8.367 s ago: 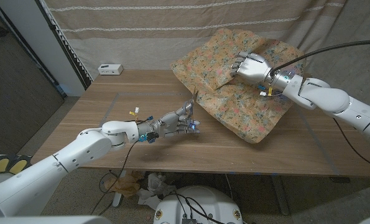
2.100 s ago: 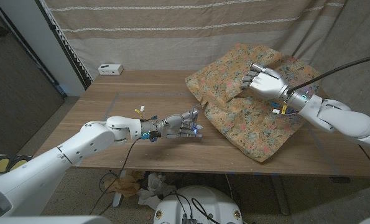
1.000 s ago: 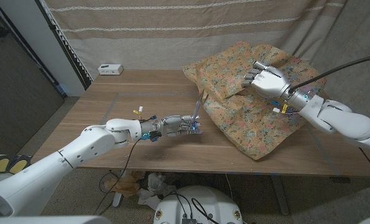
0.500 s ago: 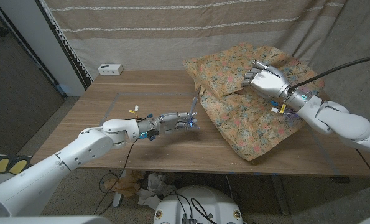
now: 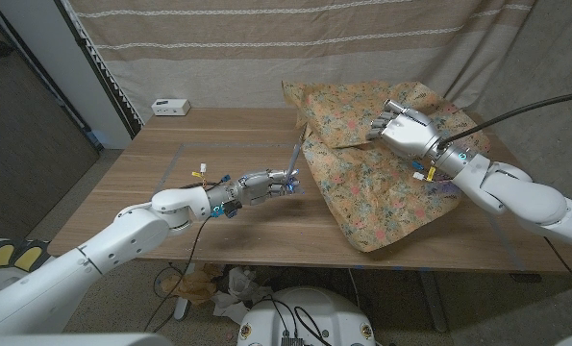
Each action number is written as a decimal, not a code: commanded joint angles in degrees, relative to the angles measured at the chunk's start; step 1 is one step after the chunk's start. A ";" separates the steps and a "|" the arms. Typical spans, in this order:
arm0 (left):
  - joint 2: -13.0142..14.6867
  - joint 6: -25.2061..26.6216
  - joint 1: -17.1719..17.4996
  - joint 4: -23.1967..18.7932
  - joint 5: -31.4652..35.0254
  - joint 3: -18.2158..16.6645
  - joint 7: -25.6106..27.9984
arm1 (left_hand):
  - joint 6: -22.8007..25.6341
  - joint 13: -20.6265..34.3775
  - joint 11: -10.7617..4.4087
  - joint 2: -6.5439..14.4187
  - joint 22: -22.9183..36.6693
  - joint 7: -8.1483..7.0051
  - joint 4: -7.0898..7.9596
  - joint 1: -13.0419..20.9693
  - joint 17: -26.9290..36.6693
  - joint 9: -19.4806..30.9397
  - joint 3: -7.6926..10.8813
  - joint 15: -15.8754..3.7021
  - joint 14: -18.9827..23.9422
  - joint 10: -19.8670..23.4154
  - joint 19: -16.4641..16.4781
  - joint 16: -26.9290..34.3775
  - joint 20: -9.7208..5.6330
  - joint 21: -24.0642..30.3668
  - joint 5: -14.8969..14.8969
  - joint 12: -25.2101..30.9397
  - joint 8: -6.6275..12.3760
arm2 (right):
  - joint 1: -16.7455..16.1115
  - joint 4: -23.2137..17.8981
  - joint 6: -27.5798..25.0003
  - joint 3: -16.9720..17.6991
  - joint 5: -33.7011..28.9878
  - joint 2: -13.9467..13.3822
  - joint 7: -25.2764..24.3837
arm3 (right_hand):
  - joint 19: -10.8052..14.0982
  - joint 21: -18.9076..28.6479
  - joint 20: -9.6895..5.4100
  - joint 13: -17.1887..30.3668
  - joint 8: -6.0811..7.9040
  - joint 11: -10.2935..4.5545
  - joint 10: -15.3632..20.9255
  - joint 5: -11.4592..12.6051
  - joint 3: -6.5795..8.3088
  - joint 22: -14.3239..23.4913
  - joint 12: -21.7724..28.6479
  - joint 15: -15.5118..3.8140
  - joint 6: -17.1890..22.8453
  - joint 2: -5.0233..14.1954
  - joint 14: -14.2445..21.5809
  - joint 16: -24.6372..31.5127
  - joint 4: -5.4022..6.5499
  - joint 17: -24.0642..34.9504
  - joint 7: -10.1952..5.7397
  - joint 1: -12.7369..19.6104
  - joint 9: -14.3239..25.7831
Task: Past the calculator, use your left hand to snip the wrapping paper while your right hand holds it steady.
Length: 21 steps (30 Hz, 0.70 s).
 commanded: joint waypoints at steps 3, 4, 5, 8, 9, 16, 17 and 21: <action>-0.04 -6.20 2.89 -1.31 1.88 -0.61 -1.45 | -0.38 -0.01 -5.35 4.62 0.02 0.05 5.07 5.40 0.04 0.76 5.70 -9.36 0.56 5.75 -0.15 -0.05 -0.54 -0.07 0.75 -0.11 0.73 | -0.95 -0.84 -1.12 0.19 0.01 0.39 1.22 | 0.14 -0.08 -8.77 0.25 0.13 0.10 0.64 0.52 -0.19 0.08 0.17 -10.85 0.69 0.13 0.63 -0.10 -0.11 0.06 -0.11 0.15 0.19; -0.04 -6.45 3.30 -1.39 1.75 -0.74 -1.21 | -0.34 -0.22 -5.32 4.60 0.01 0.02 5.10 5.42 0.03 0.86 5.74 -9.37 0.58 5.70 -0.14 -0.06 -0.55 -0.07 0.79 -0.26 0.81 | -1.02 -0.99 -1.15 0.25 0.18 0.45 1.29 | 0.12 -0.08 -8.78 0.32 0.14 0.12 0.72 0.51 -0.21 0.08 0.24 -10.85 0.69 0.12 0.60 -0.12 -0.09 0.04 -0.10 0.13 0.23; -0.02 -6.77 3.67 -1.44 1.59 -0.86 -1.22 | -0.36 -0.10 -5.32 4.58 0.01 0.03 5.13 5.43 0.02 0.96 5.77 -9.36 0.61 5.90 -0.11 -0.07 -0.59 -0.06 0.82 -0.11 0.86 | -1.00 -1.13 -1.19 0.21 0.05 0.50 1.46 | 0.13 -0.08 -8.78 0.33 0.14 0.12 0.72 0.51 -0.21 0.08 0.24 -10.85 0.69 0.12 0.60 -0.12 -0.10 0.04 -0.10 0.13 0.22; 0.25 -7.52 4.84 -1.84 0.99 -1.34 -1.16 | -0.50 -0.14 -5.35 4.52 0.00 -0.09 5.21 5.47 -0.01 1.24 5.86 -9.37 0.68 5.90 -0.08 -0.09 -0.59 -0.05 0.90 -0.16 0.97 | -0.92 -1.49 -1.40 0.03 -0.29 0.83 2.15 | 0.13 -0.02 -8.80 0.28 0.17 0.10 0.71 0.52 -0.23 0.10 0.19 -10.85 0.80 0.12 0.57 -0.14 -0.12 -0.02 -0.10 0.15 0.24; 0.31 -7.64 5.08 -1.81 0.77 -1.44 -1.27 | -0.45 -0.21 -5.33 4.50 0.00 0.01 5.25 5.48 -0.02 1.35 5.90 -9.37 0.71 5.95 -0.08 -0.10 -0.56 -0.05 0.93 -0.18 1.06 | -0.92 -1.57 -1.42 0.01 -0.15 0.97 2.36 | 0.12 -0.01 -8.80 0.16 0.15 0.08 0.72 0.52 -0.24 0.10 0.12 -10.85 0.83 0.13 0.57 -0.14 -0.12 -0.02 -0.12 0.15 0.20; 0.23 -8.52 6.57 -1.36 -0.22 -2.02 -0.89 | -0.55 0.07 -5.38 4.43 -0.02 -0.08 5.40 5.57 -0.08 1.87 6.10 -9.38 0.85 6.04 -0.04 -0.13 -0.30 -0.05 1.08 0.00 1.33 | -0.21 -1.50 -0.88 -0.37 -0.13 1.38 4.09 | 0.10 0.11 -8.80 0.20 0.21 0.13 0.74 0.57 -0.29 0.10 0.12 -10.86 0.90 0.13 0.67 -0.12 -0.17 -0.14 -0.09 0.20 0.33; 0.19 -8.58 6.76 -1.32 -0.47 -2.07 -0.94 | -0.51 0.07 -5.38 4.44 -0.02 -0.13 5.42 5.59 -0.09 1.94 6.13 -9.39 0.87 6.05 0.00 -0.13 -0.13 -0.03 1.09 0.00 1.39 | -0.11 -1.43 -0.79 -0.46 -0.23 1.40 4.27 | 0.10 0.11 -8.80 0.19 0.21 0.13 0.75 0.57 -0.29 0.10 0.12 -10.86 0.90 0.13 0.67 -0.12 -0.17 -0.14 -0.10 0.20 0.33; -0.04 -8.52 7.44 -1.18 -1.58 -2.19 -1.02 | -0.15 0.10 -5.37 4.65 0.02 -0.41 5.60 5.69 -0.10 2.35 6.48 -9.40 1.01 5.75 0.23 -0.13 0.56 0.07 1.09 -0.13 1.78 | 0.31 -1.21 -0.39 -0.89 -0.23 1.88 4.80 | 0.06 0.15 -8.80 0.25 0.15 0.12 0.68 0.58 -0.32 0.10 0.10 -10.86 0.95 0.13 0.65 -0.13 -0.16 -0.19 -0.11 0.19 0.25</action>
